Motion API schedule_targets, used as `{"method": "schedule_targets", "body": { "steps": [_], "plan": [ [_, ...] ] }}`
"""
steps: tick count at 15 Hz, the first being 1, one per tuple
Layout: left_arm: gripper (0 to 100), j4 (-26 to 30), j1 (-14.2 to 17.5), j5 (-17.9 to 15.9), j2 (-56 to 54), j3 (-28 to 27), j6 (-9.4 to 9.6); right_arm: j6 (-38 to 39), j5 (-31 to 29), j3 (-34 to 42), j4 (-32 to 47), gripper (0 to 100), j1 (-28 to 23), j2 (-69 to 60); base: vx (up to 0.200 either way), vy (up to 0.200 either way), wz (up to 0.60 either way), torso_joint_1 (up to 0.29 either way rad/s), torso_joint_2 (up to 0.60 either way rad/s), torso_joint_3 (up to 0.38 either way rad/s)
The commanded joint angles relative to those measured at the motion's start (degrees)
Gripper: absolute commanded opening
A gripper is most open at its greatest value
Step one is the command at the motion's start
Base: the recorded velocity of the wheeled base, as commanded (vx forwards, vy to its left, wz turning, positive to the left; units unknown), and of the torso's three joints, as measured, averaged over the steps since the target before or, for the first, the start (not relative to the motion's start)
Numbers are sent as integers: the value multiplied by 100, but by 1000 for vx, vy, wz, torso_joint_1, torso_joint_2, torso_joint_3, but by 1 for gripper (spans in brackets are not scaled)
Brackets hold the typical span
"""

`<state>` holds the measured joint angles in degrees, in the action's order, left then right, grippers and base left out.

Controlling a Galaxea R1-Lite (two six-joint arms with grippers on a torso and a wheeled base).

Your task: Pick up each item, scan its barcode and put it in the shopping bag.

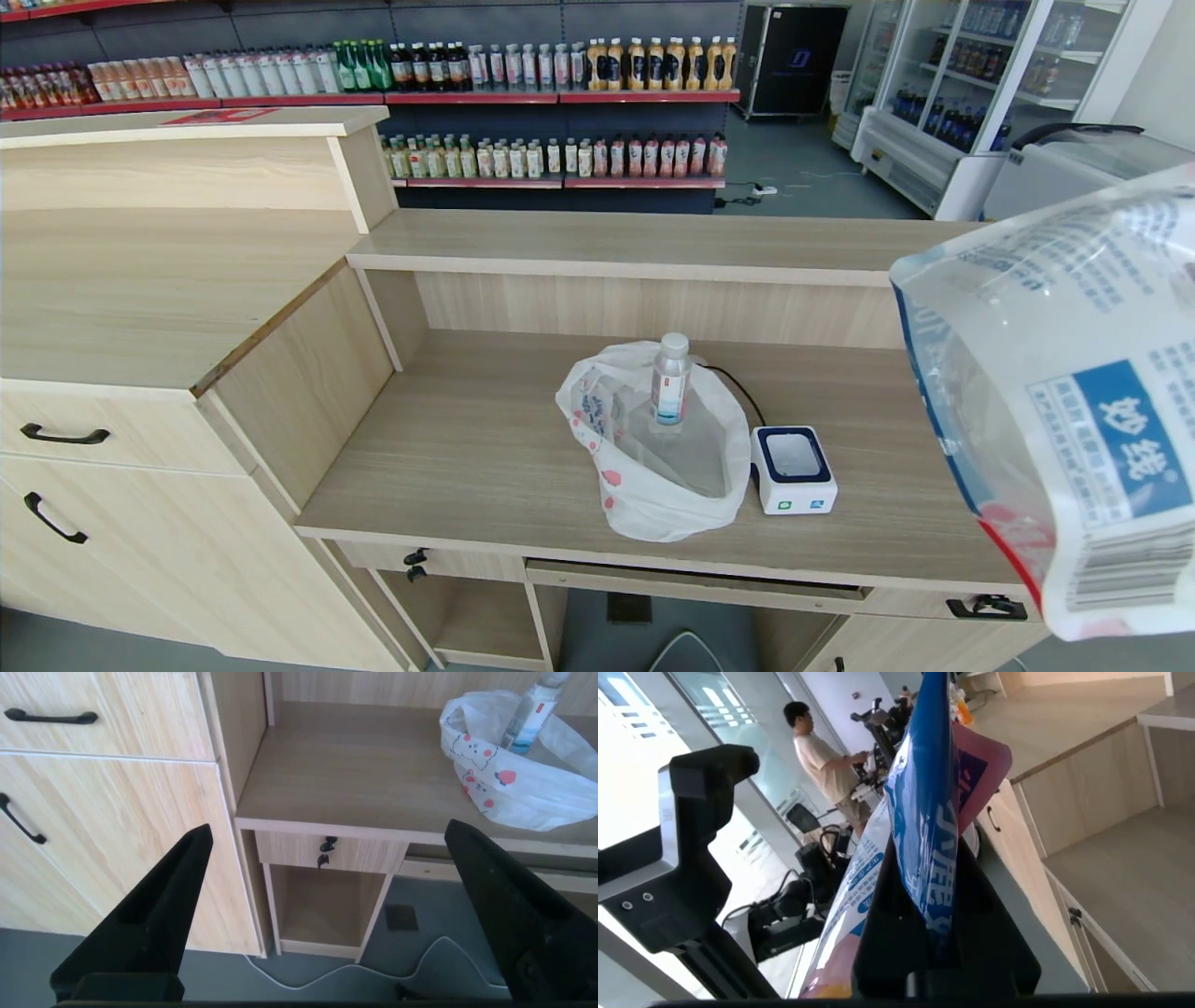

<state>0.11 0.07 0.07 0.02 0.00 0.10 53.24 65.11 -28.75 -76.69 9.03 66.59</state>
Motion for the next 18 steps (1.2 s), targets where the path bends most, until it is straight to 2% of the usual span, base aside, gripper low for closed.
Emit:
{"method": "schedule_targets", "body": {
  "steps": [1,7,10,13,15,18],
  "plan": [
    [100,-2,1,-7,-2,0,-1,3,28,-8,5,0,2,12,0,0,0,0,0,0],
    [100,-2,1,1,-2,0,-1,3,28,-26,31,0,-16,-40,0,0,0,0,0,0],
    [100,-2,1,1,-2,0,-1,-85,19,-8,23,0,-244,30,0,0,0,0,0,0],
    [100,-2,1,1,-2,0,-1,-2423,-332,53,321,0,-1237,1032,0,0,0,0,0,0],
    [100,-2,1,1,-2,0,-1,-4418,-948,-131,1139,0,-1677,1392,0,0,0,0,0,0],
    [100,7,1,1,-2,0,-1,-7829,-1791,-202,2510,0,-2099,1515,0,0,0,0,0,0]
  ]
}}
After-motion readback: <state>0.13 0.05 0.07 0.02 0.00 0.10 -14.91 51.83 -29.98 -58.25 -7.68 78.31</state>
